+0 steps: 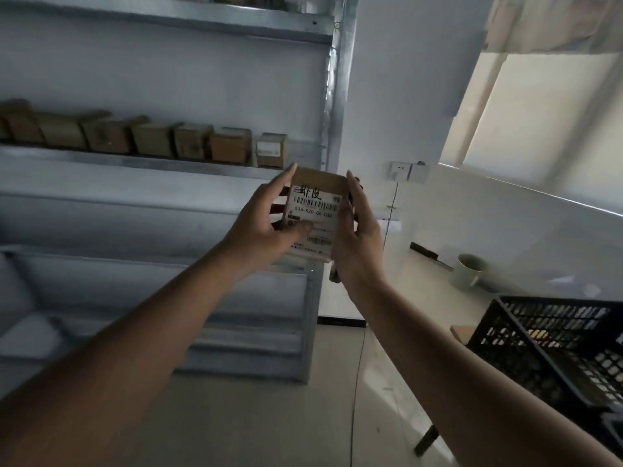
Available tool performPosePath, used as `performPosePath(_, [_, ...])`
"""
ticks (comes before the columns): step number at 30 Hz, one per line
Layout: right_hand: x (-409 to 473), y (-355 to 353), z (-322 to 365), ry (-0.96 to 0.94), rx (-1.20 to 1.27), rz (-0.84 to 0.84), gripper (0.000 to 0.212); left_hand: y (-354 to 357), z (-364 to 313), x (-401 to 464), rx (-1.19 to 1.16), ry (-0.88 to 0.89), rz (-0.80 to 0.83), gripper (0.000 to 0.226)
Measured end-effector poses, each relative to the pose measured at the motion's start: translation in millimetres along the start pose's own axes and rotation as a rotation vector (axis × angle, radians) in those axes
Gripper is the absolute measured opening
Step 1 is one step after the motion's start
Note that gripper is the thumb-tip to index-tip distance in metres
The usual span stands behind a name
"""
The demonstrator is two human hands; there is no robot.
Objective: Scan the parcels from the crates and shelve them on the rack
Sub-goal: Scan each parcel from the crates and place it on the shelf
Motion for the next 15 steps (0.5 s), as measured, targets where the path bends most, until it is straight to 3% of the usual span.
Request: performPosePath(15, [59.6, 280.5, -69.9, 0.045, 0.087, 0.325, 0.048, -218.3, 148.0, 1.4, 0.165, -0.208, -0.273, 0.098])
Point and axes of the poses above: each hand's wrist, its own x-axis towards the middle knuckle, its own y-axis out of the palm, z = x × y, the point moved 1 cm from there along x, towards the middle knuckle, and after that the axes turned 1 degree about x, right-handed, at the moved point
